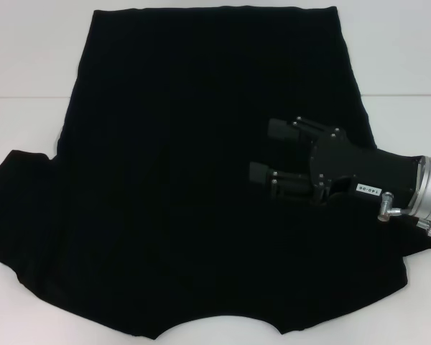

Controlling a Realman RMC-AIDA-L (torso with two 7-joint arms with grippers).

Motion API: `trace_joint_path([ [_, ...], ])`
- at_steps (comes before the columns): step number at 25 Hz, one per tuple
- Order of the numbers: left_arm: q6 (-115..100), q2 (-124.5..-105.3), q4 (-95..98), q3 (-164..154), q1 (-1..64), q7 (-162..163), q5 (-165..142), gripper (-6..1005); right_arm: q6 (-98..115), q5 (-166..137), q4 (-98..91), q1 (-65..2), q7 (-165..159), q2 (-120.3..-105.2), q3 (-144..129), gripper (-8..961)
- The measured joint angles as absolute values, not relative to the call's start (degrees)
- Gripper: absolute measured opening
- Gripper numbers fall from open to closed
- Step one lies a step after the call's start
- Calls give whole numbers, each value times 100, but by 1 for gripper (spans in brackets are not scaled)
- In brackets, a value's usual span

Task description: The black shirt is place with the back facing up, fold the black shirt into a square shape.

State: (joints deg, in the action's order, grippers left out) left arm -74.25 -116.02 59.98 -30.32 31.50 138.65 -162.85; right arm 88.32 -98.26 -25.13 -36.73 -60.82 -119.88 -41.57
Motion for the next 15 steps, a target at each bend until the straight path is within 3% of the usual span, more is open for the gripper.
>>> trace_joint_path([
  [15, -7651, -11517, 5669, -3077, 3626, 13383, -15041, 21, 8825, -9826, -2514, -3675, -6082, -11988, -4157, 882],
])
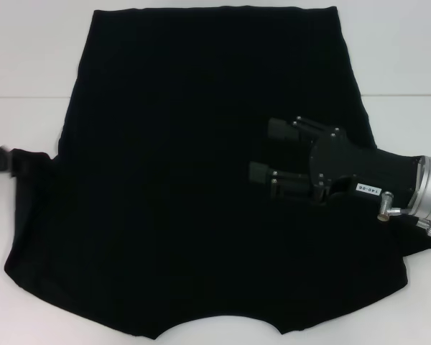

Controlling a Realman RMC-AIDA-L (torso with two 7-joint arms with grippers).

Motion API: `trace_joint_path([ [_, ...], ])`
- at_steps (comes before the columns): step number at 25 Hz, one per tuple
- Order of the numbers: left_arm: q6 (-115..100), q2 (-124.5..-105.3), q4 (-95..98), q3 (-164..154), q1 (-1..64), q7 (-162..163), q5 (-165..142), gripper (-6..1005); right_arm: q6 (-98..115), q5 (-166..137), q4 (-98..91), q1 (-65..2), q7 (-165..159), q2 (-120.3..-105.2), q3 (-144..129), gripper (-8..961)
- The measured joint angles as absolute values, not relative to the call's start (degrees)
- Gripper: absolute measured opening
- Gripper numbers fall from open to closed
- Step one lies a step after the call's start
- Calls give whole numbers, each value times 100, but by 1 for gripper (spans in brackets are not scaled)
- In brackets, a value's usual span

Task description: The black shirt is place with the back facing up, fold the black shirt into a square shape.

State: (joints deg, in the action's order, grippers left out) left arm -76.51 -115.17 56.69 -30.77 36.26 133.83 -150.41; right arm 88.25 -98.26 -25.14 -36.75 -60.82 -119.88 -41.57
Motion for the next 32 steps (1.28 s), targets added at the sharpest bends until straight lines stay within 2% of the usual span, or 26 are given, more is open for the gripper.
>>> trace_joint_path([
  [5, -7883, -11571, 5463, -3151, 3839, 13084, -14588, 21, 8824, -9826, -2513, -3652, -6082, -11988, -4160, 876],
  [14, -7941, -12092, 5201, -3614, 3910, 12513, -14198, 20, 8815, -9826, -2505, -3635, -6080, -11988, -4165, 866],
  [18, -7889, -12091, 4808, -3662, 3929, 12421, -14074, 20, 8786, -9826, -2504, -3657, -6075, -11988, -4161, 861],
  [23, -7883, -12100, 4790, -3639, 3872, 12277, -13751, 74, 8705, -9739, -2504, -3678, -6073, -11987, -4155, 855],
  [29, -8576, -11983, 4836, -3625, 3572, 11666, -12303, 289, 8582, -9407, -2520, -3633, -6346, -11932, -4142, 848],
  [32, -8971, -12036, 4666, -3626, 3295, 10482, -11231, 525, 8426, -9333, -2582, -3629, -7188, -11818, -4017, 845],
])
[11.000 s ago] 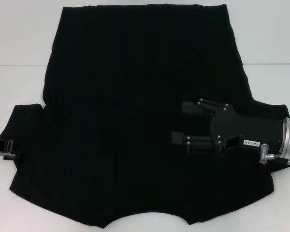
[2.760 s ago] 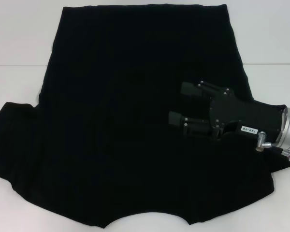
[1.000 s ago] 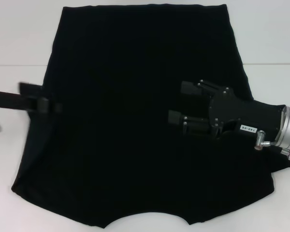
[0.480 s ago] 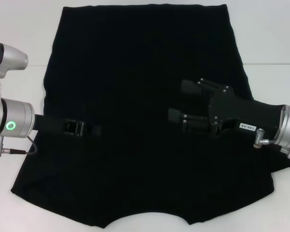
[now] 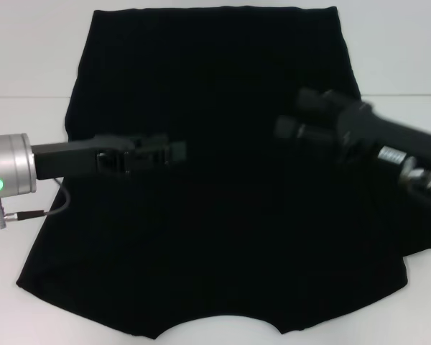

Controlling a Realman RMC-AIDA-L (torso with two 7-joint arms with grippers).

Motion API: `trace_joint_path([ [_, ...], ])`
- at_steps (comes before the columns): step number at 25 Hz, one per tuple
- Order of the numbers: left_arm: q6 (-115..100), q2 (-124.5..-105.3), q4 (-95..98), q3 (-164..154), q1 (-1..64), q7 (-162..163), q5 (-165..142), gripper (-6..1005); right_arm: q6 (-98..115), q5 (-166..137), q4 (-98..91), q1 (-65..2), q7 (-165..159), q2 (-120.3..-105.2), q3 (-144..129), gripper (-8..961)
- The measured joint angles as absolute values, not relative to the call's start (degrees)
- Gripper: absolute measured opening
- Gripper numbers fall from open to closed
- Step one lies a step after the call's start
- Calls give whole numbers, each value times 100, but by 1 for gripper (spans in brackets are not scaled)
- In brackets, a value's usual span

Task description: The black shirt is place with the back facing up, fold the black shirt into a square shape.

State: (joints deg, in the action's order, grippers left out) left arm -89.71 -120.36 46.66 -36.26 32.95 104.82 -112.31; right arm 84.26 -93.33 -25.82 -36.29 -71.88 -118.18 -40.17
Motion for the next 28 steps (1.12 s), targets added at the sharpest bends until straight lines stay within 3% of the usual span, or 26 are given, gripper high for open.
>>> trace_joint_path([
  [6, -8944, -12080, 3558, -3629, 3104, 8158, -10178, 654, 7553, -9350, -2593, -3602, -9544, -11486, -3699, 838],
  [16, -8765, -12123, 3362, -3823, 2988, 6154, -10832, 923, 6962, -10581, -2857, -3319, -13084, -10755, -3750, 826],
  [28, -9162, -12131, 3461, -3826, 2903, 5928, -11558, 922, 8250, -13386, -3702, -3366, -15242, -10443, -3108, 812],
])
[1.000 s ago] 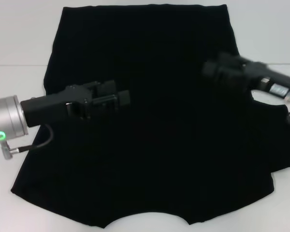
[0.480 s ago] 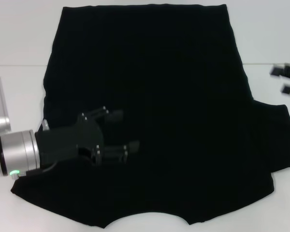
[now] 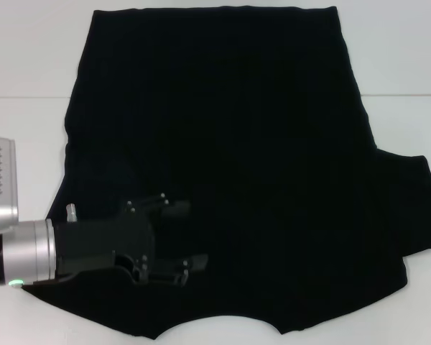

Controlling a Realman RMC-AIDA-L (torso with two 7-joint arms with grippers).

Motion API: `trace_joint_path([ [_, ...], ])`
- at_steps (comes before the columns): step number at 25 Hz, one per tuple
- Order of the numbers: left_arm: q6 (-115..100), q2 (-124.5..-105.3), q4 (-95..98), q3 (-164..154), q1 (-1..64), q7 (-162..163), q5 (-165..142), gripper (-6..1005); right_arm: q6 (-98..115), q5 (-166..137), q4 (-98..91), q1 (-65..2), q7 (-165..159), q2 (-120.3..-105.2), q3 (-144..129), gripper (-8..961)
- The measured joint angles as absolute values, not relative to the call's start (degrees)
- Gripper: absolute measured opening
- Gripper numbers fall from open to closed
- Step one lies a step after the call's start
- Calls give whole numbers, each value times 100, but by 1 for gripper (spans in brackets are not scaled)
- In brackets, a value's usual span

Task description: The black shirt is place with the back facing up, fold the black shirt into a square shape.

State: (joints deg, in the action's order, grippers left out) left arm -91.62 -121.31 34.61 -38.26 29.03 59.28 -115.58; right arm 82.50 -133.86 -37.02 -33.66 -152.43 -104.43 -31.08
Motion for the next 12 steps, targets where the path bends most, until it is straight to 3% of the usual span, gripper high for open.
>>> trace_joint_path([
  [12, -9180, -12157, 3413, -3838, 2874, 5852, -11725, 920, 8086, -13897, -3207, -3536, -15260, -10506, -3244, 798],
])
